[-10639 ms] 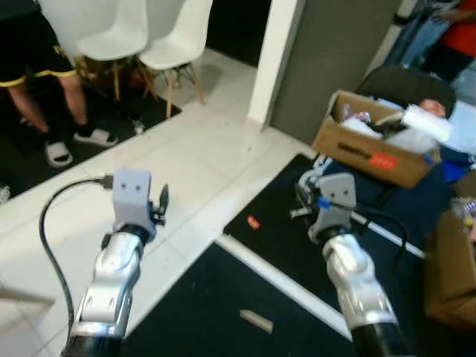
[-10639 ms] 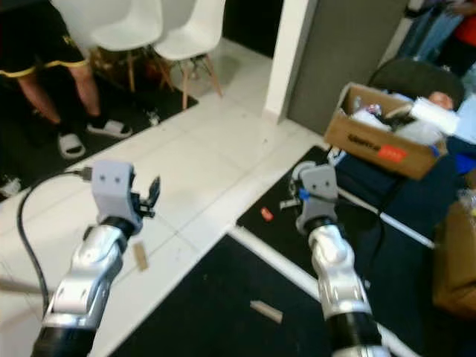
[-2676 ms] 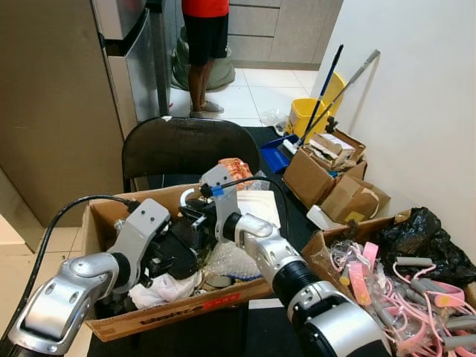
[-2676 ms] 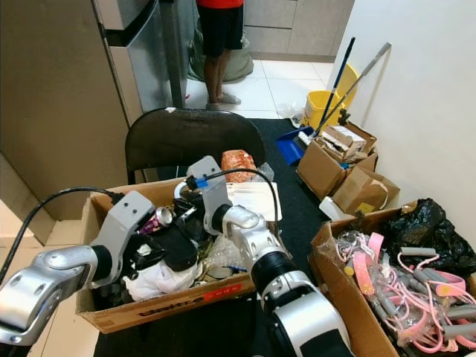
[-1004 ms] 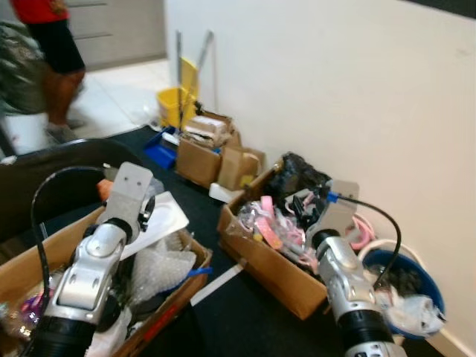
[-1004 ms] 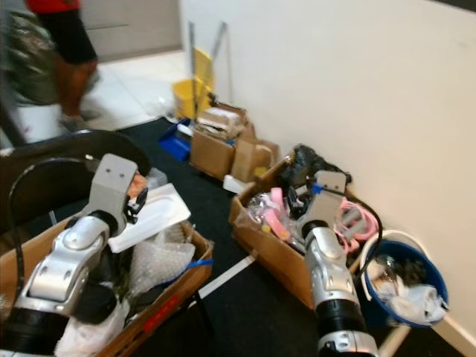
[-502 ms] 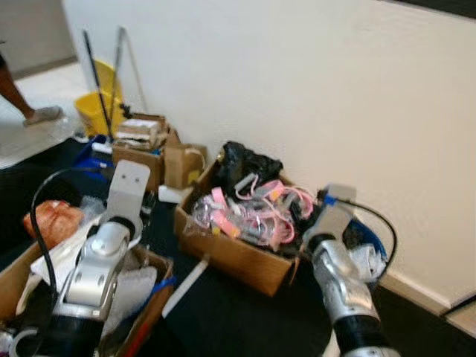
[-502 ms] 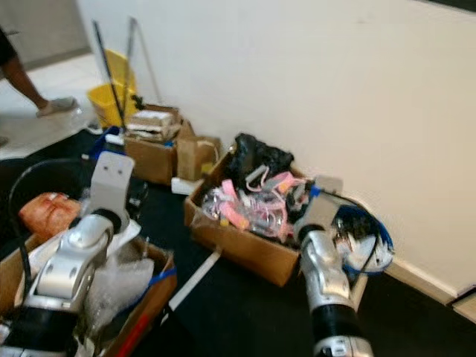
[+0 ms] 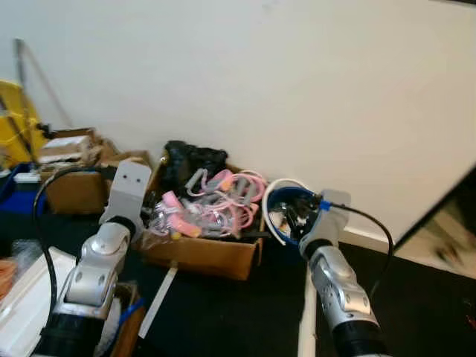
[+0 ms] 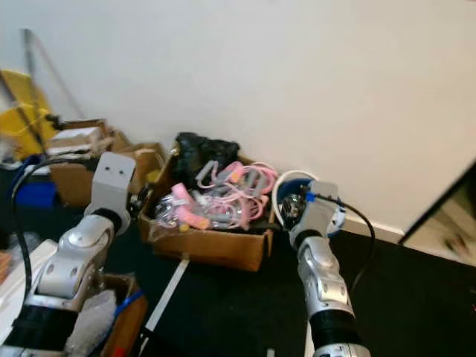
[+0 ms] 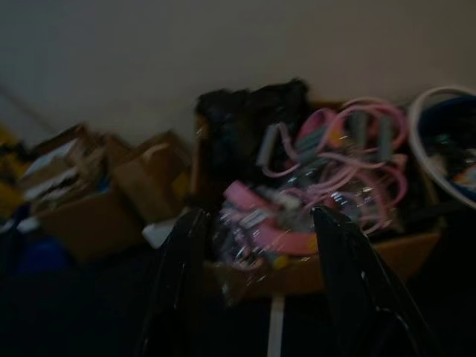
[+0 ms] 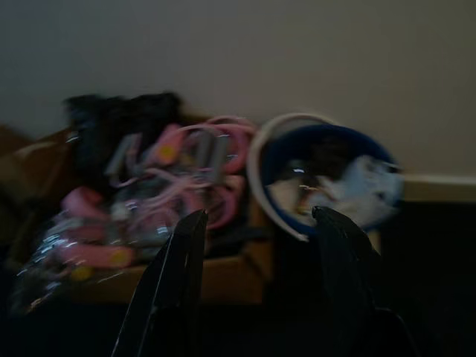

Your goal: Picking trash to rubbish bin

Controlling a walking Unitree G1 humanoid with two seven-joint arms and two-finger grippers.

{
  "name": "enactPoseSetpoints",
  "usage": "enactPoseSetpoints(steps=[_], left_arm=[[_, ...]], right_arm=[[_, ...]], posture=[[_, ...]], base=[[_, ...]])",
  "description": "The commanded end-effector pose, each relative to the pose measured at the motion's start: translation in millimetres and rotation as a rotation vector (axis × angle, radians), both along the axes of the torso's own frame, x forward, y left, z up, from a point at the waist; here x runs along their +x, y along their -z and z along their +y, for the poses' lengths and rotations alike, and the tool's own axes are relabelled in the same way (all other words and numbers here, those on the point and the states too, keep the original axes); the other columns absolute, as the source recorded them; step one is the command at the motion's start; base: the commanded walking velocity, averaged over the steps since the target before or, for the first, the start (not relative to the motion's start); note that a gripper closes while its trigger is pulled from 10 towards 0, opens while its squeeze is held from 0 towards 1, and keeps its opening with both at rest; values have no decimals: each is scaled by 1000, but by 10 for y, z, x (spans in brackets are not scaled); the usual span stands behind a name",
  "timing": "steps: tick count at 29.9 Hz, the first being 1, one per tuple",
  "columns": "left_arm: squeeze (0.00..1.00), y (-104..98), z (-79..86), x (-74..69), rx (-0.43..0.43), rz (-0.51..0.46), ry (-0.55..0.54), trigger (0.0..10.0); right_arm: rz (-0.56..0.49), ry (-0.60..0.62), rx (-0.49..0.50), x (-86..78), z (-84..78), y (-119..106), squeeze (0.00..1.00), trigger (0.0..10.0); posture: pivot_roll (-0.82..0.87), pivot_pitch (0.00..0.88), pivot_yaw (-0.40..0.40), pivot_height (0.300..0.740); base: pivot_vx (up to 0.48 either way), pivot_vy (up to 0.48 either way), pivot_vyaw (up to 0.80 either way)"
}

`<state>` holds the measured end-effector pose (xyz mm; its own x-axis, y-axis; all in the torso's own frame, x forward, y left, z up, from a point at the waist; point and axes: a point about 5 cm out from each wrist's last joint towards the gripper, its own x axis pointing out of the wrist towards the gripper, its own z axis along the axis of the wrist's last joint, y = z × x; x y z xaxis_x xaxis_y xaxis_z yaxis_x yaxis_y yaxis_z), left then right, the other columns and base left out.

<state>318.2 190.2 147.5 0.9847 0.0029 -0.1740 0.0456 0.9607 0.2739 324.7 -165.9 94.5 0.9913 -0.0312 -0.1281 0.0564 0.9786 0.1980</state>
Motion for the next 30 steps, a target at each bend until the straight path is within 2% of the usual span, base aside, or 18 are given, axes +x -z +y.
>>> enactPoseSetpoints(steps=[1, 6, 8, 11, 15, 22, 26, 30], left_arm=[[0, 22, -34, 16, 1, 4, 8, 10000], [0, -8, -80, 49, -29, -19, 10, 10000], [0, 18, -136, 42, -81, 0, 37, 10000], [0, -6, -149, 41, -106, -7, 52, 10000], [0, 108, -23, 0, -18, 49, -19, 10000], [0, 36, 8, 17, -36, 9, -23, 10000], [0, 14, -13, -4, -69, -17, 2, 10000], [0, 41, -16, -16, -59, -5, -2, 10000]], right_arm=[[1, 10, 4, -16, -27, -6, 0, 10000], [-16, -14, 1, -8, 1, -27, 0, 10000], [-16, -3, 6, -4, -16, -27, 0, 10000], [-13, 26, 43, 9, -48, -59, 0, 10000], [9, 12, 11, -13, -61, 15, 0, 10000], [13, 16, -11, -4, -87, -1, 0, 10000], [27, 65, -29, -19, -166, 24, 0, 10000], [23, 102, -30, -22, -239, 10, 0, 10000]], posture=[[55, 81, 6, 740], [58, 67, 15, 740], [61, 76, 6, 740], [69, 87, -4, 740], [79, 76, -10, 740], [80, 78, -13, 740], [73, 69, -12, 740], [68, 68, -7, 740]], base=[[0, 0, -800], [0, 0, -800], [0, 0, -800], [0, 0, -800], [0, 0, -800], [0, 0, -800], [0, 0, -800], [0, 0, -800]])
